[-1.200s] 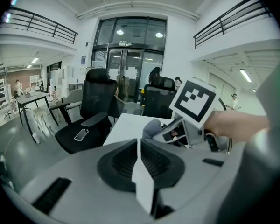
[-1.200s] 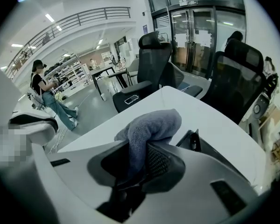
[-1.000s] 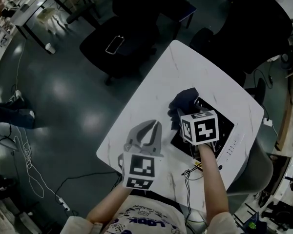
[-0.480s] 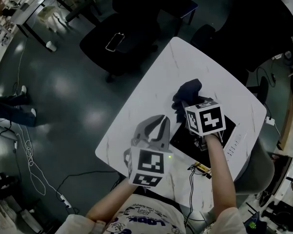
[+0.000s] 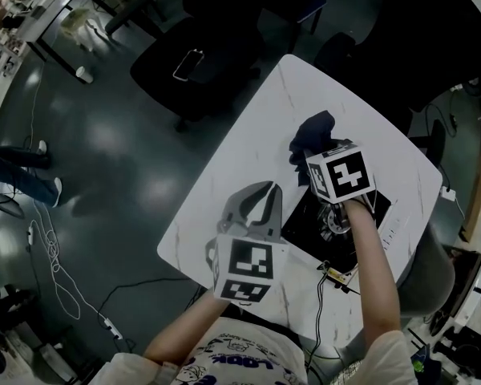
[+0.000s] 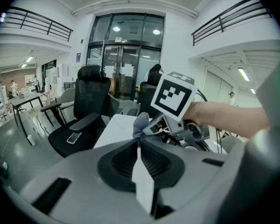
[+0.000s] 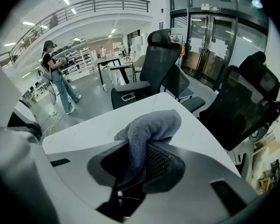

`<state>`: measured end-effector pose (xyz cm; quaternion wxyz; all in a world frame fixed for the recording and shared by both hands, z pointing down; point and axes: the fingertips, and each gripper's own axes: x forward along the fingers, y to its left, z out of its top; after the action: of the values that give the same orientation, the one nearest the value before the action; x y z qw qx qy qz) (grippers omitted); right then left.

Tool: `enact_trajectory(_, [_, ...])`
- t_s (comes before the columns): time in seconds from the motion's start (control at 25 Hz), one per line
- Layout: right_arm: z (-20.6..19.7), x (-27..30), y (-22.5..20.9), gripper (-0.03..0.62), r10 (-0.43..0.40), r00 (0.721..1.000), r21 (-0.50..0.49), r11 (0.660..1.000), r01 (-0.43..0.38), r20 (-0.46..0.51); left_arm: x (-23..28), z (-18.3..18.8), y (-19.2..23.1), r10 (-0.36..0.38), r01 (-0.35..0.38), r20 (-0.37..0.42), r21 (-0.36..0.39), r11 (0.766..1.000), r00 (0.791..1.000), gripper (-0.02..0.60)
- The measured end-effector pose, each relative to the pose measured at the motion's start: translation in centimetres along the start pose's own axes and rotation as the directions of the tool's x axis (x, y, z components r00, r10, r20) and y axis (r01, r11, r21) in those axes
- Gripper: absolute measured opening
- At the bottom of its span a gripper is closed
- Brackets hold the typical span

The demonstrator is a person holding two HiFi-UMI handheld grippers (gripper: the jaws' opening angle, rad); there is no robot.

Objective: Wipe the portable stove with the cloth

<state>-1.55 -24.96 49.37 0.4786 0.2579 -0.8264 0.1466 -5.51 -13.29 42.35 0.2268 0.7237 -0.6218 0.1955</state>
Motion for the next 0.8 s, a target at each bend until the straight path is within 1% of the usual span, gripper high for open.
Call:
enact_trajectory(0.32, [0.9,0.8,-1.0,0.098,0.010,1.000,-0.004,1.000,-0.010,0.000,0.8,0.7,-0.2,-0.001,0.001,0.000,0.000,1.000,1.000,0.031])
enact_trajectory(0.48, [1.1,1.2,-1.7,0.098,0.026,1.000,0.022,0.999,-0.026,0.010,1.1,0.9,-0.3,-0.005,0.005,0.000,0.002,1.000,1.000,0.031])
enact_trajectory(0.68, [1.7,1.2,-3.0,0.098,-0.007,1.000,0.006,1.000,0.007,0.023,1.1,0.9,-0.7,-0.011,0.011,-0.002,0.001,1.000,1.000,0.031])
enact_trajectory(0.8, [1.9,1.0,-4.2,0.098,-0.018,0.999,0.030,0.999,0.017,0.042,1.2,0.9,-1.0,-0.014,0.014,-0.004,0.003,1.000,1.000,0.031])
